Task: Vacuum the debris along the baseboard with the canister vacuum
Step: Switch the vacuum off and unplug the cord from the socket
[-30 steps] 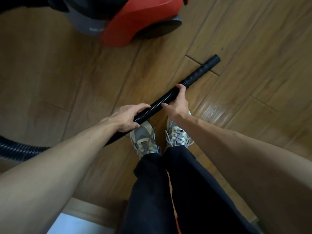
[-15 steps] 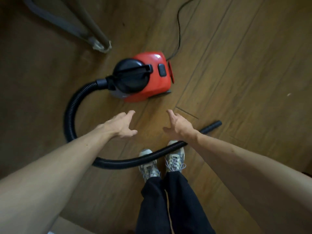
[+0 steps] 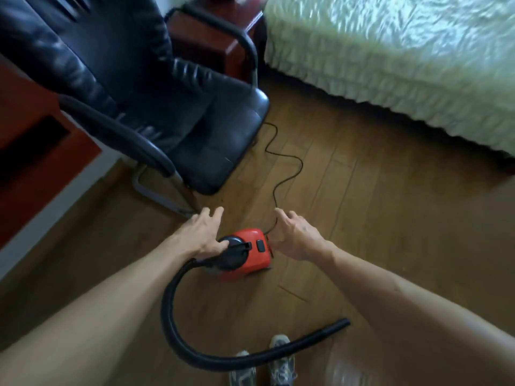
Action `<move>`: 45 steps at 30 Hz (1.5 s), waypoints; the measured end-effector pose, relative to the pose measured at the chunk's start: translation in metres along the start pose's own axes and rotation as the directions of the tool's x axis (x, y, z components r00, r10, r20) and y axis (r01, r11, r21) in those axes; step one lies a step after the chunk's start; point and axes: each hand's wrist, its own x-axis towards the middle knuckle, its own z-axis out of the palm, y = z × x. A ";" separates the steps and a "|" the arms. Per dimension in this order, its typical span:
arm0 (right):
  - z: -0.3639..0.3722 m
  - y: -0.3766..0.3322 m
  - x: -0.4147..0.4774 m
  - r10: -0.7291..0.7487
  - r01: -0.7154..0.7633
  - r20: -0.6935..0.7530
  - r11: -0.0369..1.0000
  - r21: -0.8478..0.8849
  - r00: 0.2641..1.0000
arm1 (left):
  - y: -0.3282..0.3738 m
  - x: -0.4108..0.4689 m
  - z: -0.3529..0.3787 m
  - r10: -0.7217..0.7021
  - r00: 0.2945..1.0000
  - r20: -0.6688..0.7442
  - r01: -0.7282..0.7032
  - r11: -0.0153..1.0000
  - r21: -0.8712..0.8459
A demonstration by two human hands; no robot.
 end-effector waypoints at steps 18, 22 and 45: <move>-0.291 -0.057 -0.173 -0.058 0.014 -0.408 0.994 -0.109 0.911 | 0.087 -0.151 -0.256 0.198 0.898 -0.393 -0.179 0.980 0.085; -0.330 -0.045 -0.205 -0.030 -0.039 -0.445 0.989 -0.145 0.895 | 0.117 -0.166 -0.288 0.255 0.863 -0.437 -0.230 0.967 0.111; -0.412 0.163 -0.327 0.047 -0.128 -0.495 0.983 -0.130 0.868 | 0.380 -0.170 -0.313 0.366 0.844 -0.392 -0.283 0.925 0.255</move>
